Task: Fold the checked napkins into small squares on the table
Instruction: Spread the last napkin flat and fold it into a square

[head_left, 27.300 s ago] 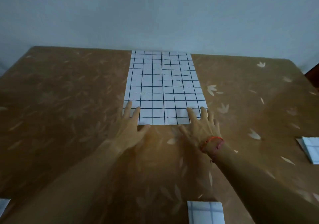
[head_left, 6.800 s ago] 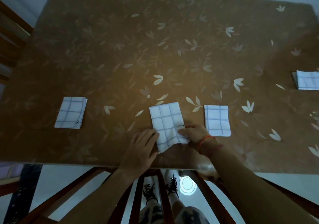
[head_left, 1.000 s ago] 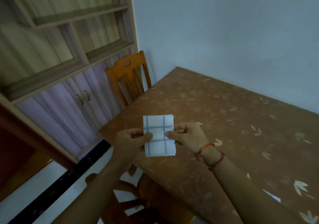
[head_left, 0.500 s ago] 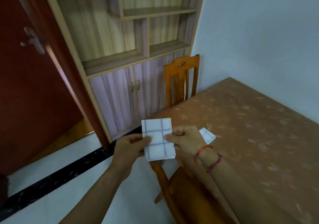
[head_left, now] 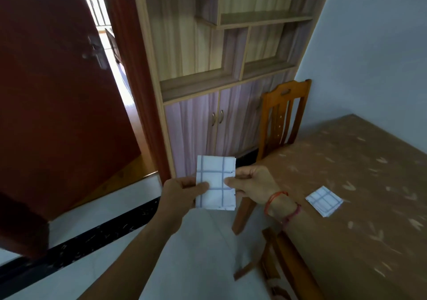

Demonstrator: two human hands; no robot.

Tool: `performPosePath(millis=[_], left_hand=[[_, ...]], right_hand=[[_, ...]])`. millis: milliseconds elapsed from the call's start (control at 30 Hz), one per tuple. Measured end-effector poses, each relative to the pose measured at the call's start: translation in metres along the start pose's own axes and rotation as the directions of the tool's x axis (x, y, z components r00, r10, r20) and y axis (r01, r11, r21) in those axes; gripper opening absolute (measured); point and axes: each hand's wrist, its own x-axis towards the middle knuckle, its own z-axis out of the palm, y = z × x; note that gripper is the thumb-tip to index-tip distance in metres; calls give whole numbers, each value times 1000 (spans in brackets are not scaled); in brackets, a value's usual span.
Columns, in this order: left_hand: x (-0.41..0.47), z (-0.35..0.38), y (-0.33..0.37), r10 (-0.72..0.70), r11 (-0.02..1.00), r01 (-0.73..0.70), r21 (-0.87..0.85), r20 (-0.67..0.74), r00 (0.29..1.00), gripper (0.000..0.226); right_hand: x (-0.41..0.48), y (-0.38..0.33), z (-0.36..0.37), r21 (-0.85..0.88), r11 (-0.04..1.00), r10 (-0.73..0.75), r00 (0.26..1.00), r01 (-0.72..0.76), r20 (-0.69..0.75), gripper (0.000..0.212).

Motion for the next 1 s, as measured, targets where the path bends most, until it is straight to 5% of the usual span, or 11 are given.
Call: performPosePath(millis=[333,700,1000], left_hand=[[107,23,33,-31,996,15,91,179,983,9],[267,142,64,-160,926,-26,377,453,877,11],[318,258,67,-268,963,226,147,618,739,20]], right_hand=[[87,-38,-48,38,999,-14,999,15,-29,26],[188,-46,-173,-265,964,-19,986,-26,-166,18],[192,-17,-263,108,994,90,758,-26,-646,8]])
